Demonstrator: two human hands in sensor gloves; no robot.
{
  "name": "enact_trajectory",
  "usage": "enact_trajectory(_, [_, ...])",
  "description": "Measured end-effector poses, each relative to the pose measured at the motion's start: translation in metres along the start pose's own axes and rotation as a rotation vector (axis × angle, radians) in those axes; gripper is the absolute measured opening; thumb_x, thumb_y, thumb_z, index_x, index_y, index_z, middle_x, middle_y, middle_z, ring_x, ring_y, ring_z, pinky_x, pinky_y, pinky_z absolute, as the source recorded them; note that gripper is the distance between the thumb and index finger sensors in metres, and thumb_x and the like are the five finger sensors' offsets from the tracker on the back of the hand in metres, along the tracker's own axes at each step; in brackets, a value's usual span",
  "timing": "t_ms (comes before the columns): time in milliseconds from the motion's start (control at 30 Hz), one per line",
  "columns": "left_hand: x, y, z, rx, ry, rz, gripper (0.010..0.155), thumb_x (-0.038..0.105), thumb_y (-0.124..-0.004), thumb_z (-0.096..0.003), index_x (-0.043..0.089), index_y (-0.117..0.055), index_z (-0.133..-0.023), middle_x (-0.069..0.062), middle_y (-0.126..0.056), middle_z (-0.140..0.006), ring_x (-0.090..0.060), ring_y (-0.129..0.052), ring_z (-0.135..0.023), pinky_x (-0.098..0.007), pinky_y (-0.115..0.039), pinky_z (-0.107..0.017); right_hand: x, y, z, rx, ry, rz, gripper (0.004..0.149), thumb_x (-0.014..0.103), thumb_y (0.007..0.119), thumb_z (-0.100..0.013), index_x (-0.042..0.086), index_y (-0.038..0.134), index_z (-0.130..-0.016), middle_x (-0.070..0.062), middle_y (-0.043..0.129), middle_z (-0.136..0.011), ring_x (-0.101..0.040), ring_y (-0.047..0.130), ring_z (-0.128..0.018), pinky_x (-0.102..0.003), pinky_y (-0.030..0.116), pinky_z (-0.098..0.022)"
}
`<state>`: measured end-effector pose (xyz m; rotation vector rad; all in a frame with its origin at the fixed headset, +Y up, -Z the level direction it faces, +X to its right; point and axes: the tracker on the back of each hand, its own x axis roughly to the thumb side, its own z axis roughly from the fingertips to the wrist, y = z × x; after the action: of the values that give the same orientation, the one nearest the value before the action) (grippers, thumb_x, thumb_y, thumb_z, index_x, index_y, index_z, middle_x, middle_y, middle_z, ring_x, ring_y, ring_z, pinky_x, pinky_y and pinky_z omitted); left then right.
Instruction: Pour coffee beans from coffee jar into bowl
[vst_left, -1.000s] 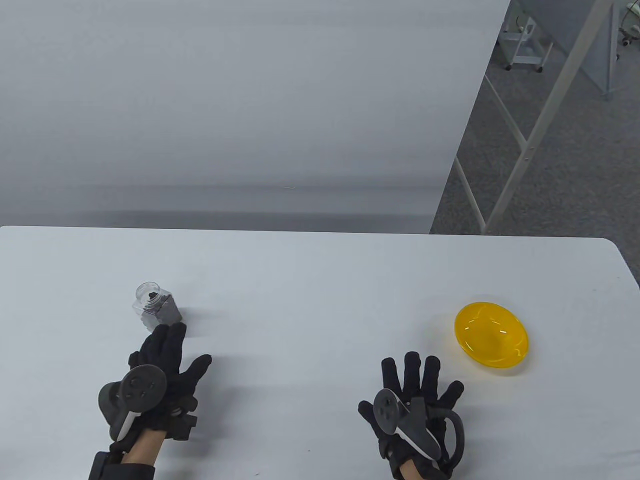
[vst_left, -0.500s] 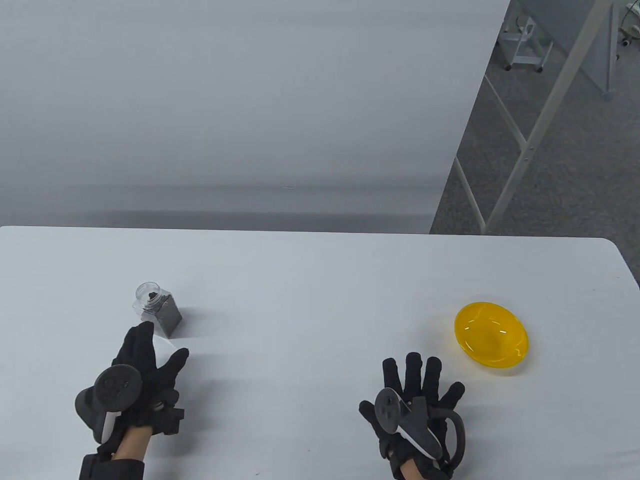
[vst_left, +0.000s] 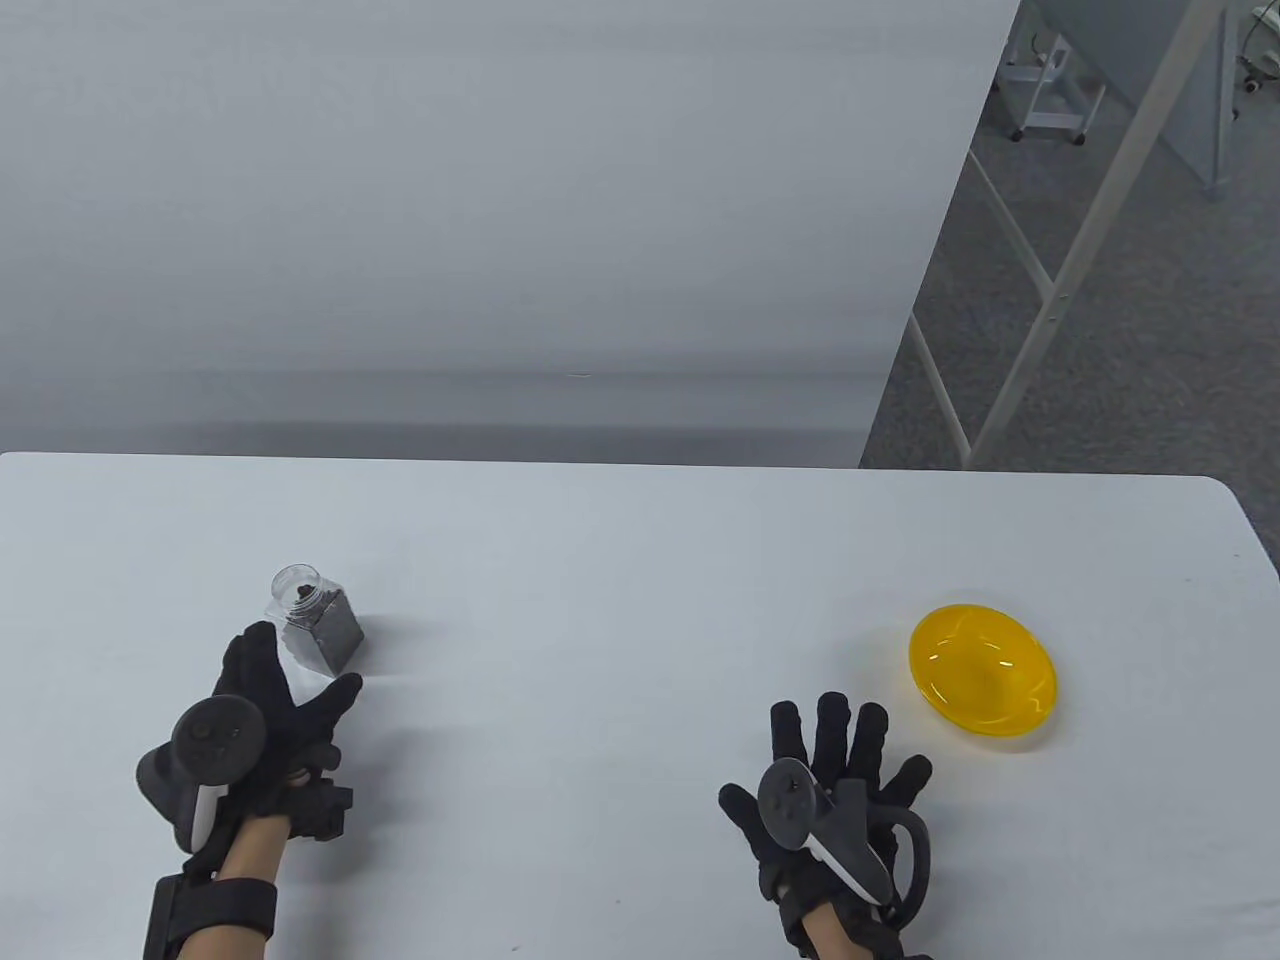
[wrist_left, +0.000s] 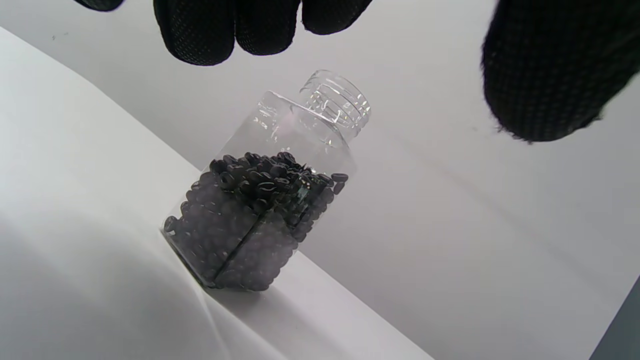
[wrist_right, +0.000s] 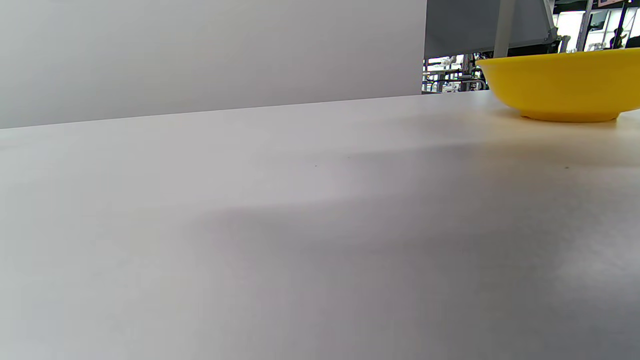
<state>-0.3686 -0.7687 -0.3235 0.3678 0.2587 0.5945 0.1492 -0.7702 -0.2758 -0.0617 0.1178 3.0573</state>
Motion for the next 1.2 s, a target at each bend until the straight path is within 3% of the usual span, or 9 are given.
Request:
enact_trajectory(333, [-0.006, -0.012, -0.035, -0.006, 0.07, 0.021, 0.112, 0.071, -0.09, -0.0284, 0.01, -0.039, -0.107, -0.023, -0.046, -0.108, -0.056, -0.06, -0.096, -0.075, -0.047, -0.061, 0.001, 0.0, -0.001, -0.006, 0.002, -0.007, 0.091, 0.081, 0.049, -0.037, 0.035, -0.001, -0.098, -0.017, -0.013, -0.105, -0.052, -0.01, -0.095, -0.085, 0.004, -0.05])
enact_trajectory(700, [-0.018, -0.037, -0.062, -0.082, 0.225, 0.154, 0.121, 0.068, -0.096, -0.0259, 0.009, -0.027, -0.106, -0.02, -0.035, -0.11, -0.054, -0.053, -0.101, -0.078, -0.042, -0.063, -0.006, 0.001, -0.005, 0.007, 0.027, -0.029, 0.091, 0.08, 0.05, -0.037, 0.035, -0.001, -0.098, -0.017, -0.014, -0.105, -0.051, -0.011, -0.095, -0.085, 0.002, -0.05])
enact_trajectory(867, [-0.02, -0.04, -0.067, -0.057, 0.252, 0.148, 0.117, 0.063, -0.098, -0.0268, 0.01, -0.031, -0.106, -0.018, -0.041, -0.109, -0.052, -0.059, -0.1, -0.077, -0.045, -0.063, -0.006, 0.001, -0.005, 0.01, 0.029, -0.024, 0.091, 0.08, 0.05, -0.037, 0.035, -0.001, -0.098, -0.017, -0.014, -0.105, -0.051, -0.011, -0.095, -0.085, 0.002, -0.05])
enact_trajectory(1033, [-0.022, -0.042, -0.072, -0.061, 0.296, 0.143, 0.103, 0.052, -0.097, -0.032, 0.012, -0.036, -0.105, -0.017, -0.045, -0.108, -0.051, -0.064, -0.097, -0.074, -0.051, -0.063, -0.006, 0.0, -0.006, 0.012, 0.032, -0.024, 0.092, 0.08, 0.05, -0.037, 0.035, -0.001, -0.098, -0.017, -0.014, -0.105, -0.051, -0.011, -0.095, -0.085, 0.002, -0.05])
enact_trajectory(1200, [-0.021, -0.039, -0.07, -0.047, 0.314, 0.177, 0.096, 0.047, -0.099, -0.0321, 0.011, -0.043, -0.101, -0.016, -0.059, -0.101, -0.051, -0.077, -0.09, -0.068, -0.066, -0.061, -0.007, 0.0, -0.006, 0.016, 0.035, -0.024, 0.092, 0.08, 0.05, -0.037, 0.035, -0.001, -0.098, -0.017, -0.014, -0.105, -0.051, -0.011, -0.095, -0.085, 0.002, -0.05])
